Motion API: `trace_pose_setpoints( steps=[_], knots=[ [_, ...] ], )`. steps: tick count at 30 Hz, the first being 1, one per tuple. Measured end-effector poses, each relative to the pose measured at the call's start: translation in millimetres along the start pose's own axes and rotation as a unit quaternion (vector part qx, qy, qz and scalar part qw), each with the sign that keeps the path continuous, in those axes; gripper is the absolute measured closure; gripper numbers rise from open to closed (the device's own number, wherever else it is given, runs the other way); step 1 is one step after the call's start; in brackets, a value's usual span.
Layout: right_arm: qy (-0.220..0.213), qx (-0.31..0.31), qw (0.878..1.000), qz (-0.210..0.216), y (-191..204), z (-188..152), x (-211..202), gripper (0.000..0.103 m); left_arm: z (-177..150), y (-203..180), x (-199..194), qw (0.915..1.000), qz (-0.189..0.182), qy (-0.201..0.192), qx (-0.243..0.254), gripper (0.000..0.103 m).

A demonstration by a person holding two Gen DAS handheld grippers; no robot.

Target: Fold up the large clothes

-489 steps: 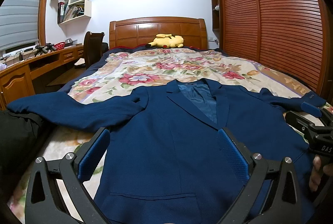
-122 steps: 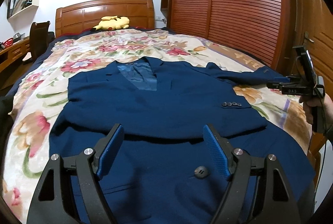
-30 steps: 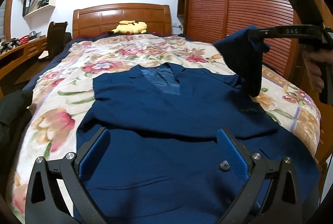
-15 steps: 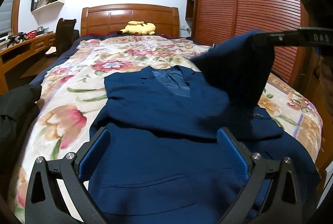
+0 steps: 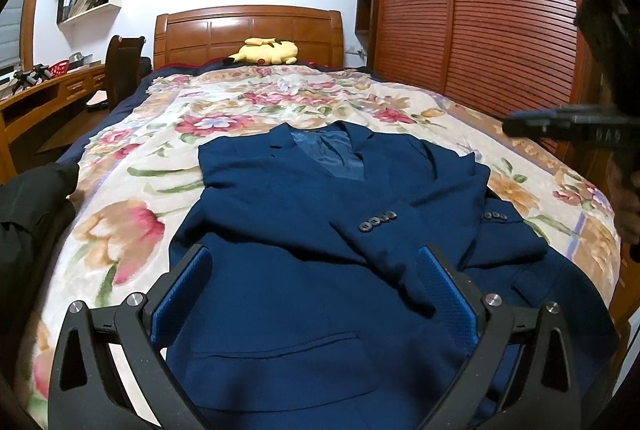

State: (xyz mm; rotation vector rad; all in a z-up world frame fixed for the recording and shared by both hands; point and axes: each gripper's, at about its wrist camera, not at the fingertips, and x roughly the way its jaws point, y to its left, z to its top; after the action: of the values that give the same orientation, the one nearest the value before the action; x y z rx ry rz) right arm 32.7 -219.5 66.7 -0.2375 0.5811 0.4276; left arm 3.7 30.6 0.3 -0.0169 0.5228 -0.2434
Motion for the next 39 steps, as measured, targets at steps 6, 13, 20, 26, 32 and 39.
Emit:
trace_pose_setpoints(
  steps=[6, 13, 20, 26, 32, 39],
  knots=[
    [0.025, 0.023, 0.999, -0.026, 1, -39, 2, 0.069, -2, -14, 3, 0.9998, -0.011, 0.005, 0.016, 0.001],
    [0.07, 0.061, 0.994, -0.053, -20, -80, 21, 0.058, 0, -43, 12, 0.9987, -0.03, 0.013, 0.039, 0.001],
    [0.095, 0.074, 0.991, -0.054, -28, -98, 45, 0.058, -5, -71, 16, 0.9964, -0.044, 0.029, 0.067, 0.009],
    [0.076, 0.092, 0.992, -0.032, -26, -101, 53, 0.058, -3, -92, 30, 0.9938, -0.048, 0.059, 0.082, 0.032],
    [0.077, 0.094, 0.992, -0.028, -19, -92, 57, 0.058, 3, -113, 49, 0.9904, -0.05, 0.092, 0.09, 0.037],
    [0.065, 0.103, 0.992, -0.015, -30, -103, 51, 0.058, 9, -140, 85, 0.9818, -0.048, 0.144, 0.114, 0.046]
  ],
)
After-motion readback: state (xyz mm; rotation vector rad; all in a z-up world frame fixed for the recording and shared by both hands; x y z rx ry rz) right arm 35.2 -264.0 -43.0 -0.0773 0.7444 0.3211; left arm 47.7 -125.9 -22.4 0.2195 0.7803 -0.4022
